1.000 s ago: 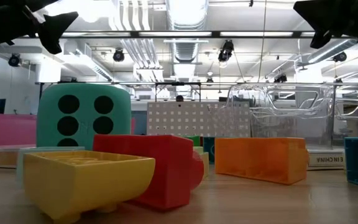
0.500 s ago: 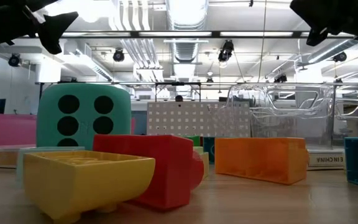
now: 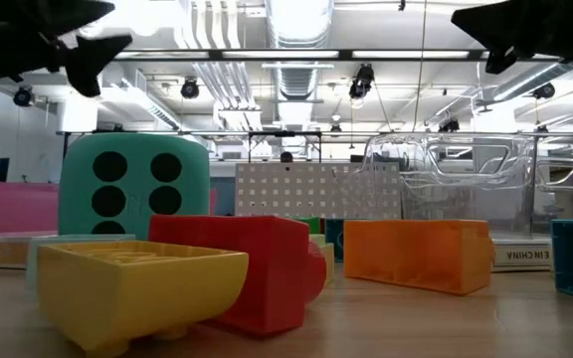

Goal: Pick & Place Toys
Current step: Put the light blue dice into the left transparent bin

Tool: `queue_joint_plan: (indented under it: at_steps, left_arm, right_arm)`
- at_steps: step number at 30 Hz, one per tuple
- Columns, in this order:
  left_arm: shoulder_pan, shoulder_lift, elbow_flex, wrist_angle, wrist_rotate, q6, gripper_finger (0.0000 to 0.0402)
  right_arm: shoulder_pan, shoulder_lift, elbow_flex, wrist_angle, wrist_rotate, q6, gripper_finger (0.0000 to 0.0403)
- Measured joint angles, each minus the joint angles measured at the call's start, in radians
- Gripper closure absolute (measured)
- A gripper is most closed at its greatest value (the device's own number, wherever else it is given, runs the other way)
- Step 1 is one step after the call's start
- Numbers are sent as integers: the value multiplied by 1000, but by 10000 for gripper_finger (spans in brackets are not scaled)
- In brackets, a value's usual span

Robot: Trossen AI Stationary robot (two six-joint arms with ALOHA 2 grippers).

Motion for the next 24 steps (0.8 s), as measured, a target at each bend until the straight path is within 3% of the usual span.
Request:
queue_joint_plan:
  at_steps: [6,12,24]
  left_arm:
    - [0,0,0,-173,0,-31,142]
    - [1,0,0,-203,-7,21,142]
    - [1,2,0,-243,-6,-25,142]
  right_arm:
    - [0,24,0,2,1,-3,390]
    - [0,41,2,34,1,-3,390]
    - [0,92,12,30,0,13,390]
